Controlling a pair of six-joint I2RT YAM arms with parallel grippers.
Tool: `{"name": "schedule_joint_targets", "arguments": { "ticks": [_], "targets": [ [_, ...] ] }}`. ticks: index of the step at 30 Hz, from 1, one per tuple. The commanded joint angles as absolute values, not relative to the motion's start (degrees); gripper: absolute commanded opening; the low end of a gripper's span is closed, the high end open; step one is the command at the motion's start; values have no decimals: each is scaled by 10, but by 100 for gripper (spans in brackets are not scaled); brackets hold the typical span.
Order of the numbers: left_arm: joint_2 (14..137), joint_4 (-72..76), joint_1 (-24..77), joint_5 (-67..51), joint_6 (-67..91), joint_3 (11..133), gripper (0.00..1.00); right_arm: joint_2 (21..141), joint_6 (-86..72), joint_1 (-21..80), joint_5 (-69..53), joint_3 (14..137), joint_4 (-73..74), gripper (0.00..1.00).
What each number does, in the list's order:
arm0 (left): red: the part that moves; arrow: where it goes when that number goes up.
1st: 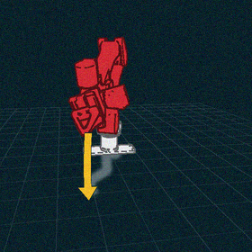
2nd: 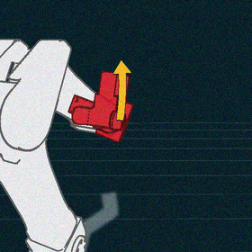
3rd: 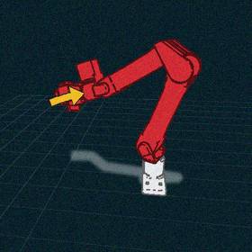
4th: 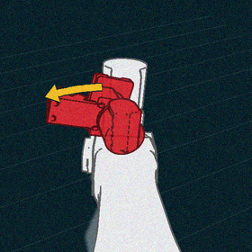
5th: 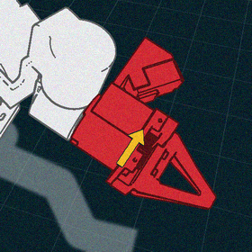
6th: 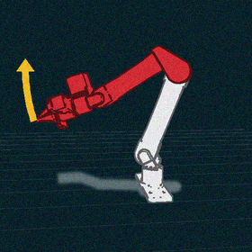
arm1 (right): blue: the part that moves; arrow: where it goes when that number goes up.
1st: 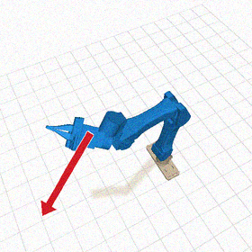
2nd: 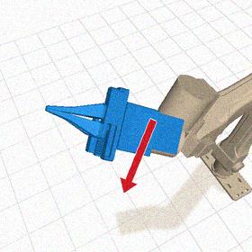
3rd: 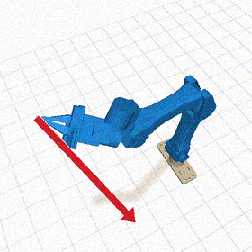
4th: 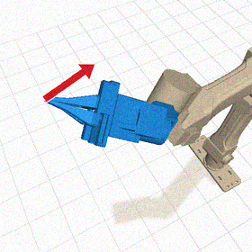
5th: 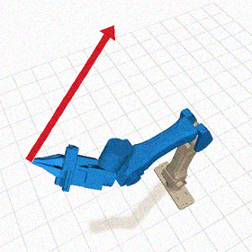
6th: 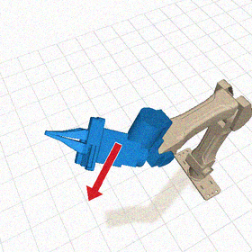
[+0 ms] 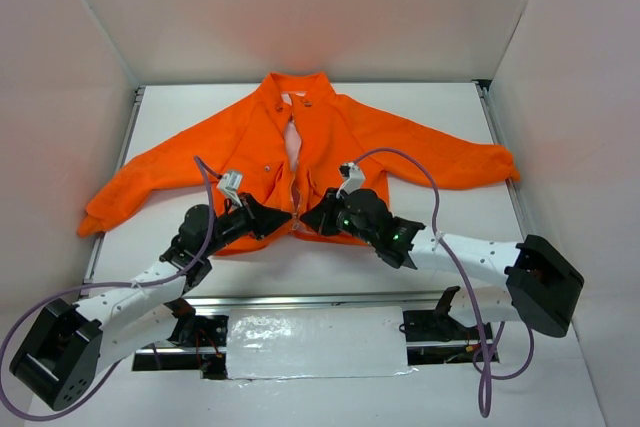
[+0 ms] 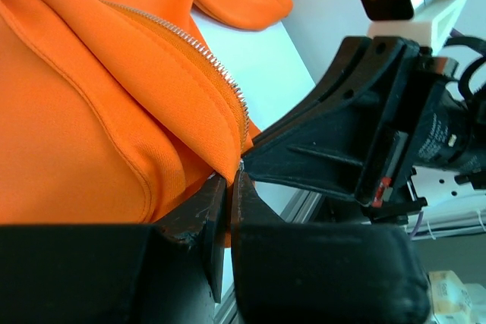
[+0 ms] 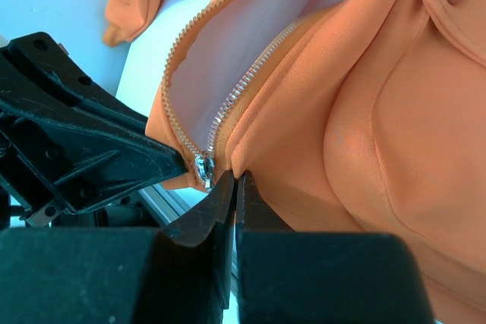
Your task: Zip up the jacket
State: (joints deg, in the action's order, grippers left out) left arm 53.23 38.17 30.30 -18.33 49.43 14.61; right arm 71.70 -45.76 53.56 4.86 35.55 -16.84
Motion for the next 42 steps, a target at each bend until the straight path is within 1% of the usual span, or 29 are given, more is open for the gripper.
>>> {"name": "schedule_joint_targets", "arguments": {
  "ticks": [1, 4, 11, 20, 26, 28, 29, 30, 34, 36, 37, 38, 40, 41, 42],
  "targets": [
    [540, 435, 308, -250, 480, 139, 0, 701, -450, 514, 19, 361, -214, 0],
    [539, 436, 308, -251, 481, 125, 0, 701, -446, 505, 3, 361, -211, 0],
    [542, 414, 308, -214, 487, 84, 0, 721, -422, 505, -40, 368, -200, 0],
    [614, 533, 309, -239, 502, 39, 0, 762, -427, 505, -61, 371, -197, 0],
    [684, 619, 314, -250, 518, 14, 0, 796, -434, 505, -57, 349, -200, 0],
    [716, 644, 316, -258, 523, 9, 0, 804, -433, 505, -60, 344, -204, 3],
    [735, 666, 316, -260, 526, 5, 0, 811, -433, 505, -62, 341, -207, 8],
    [744, 676, 316, -263, 526, 4, 0, 814, -432, 505, -64, 339, -210, 9],
    [770, 692, 316, -261, 525, 3, 0, 833, -433, 506, -74, 337, -217, 13],
    [768, 677, 316, -253, 519, 4, 0, 839, -433, 506, -76, 335, -219, 16],
    [766, 665, 316, -249, 514, 10, 0, 844, -433, 506, -76, 333, -220, 19],
    [759, 630, 316, -236, 510, 15, 0, 845, -433, 505, -77, 332, -220, 24],
    [755, 595, 316, -223, 500, 31, 0, 847, -433, 506, -80, 330, -221, 29],
    [755, 587, 316, -221, 499, 33, 0, 846, -435, 505, -85, 327, -225, 34],
    [755, 589, 316, -221, 500, 35, 0, 840, -434, 506, -88, 325, -228, 36]
  ]
}}
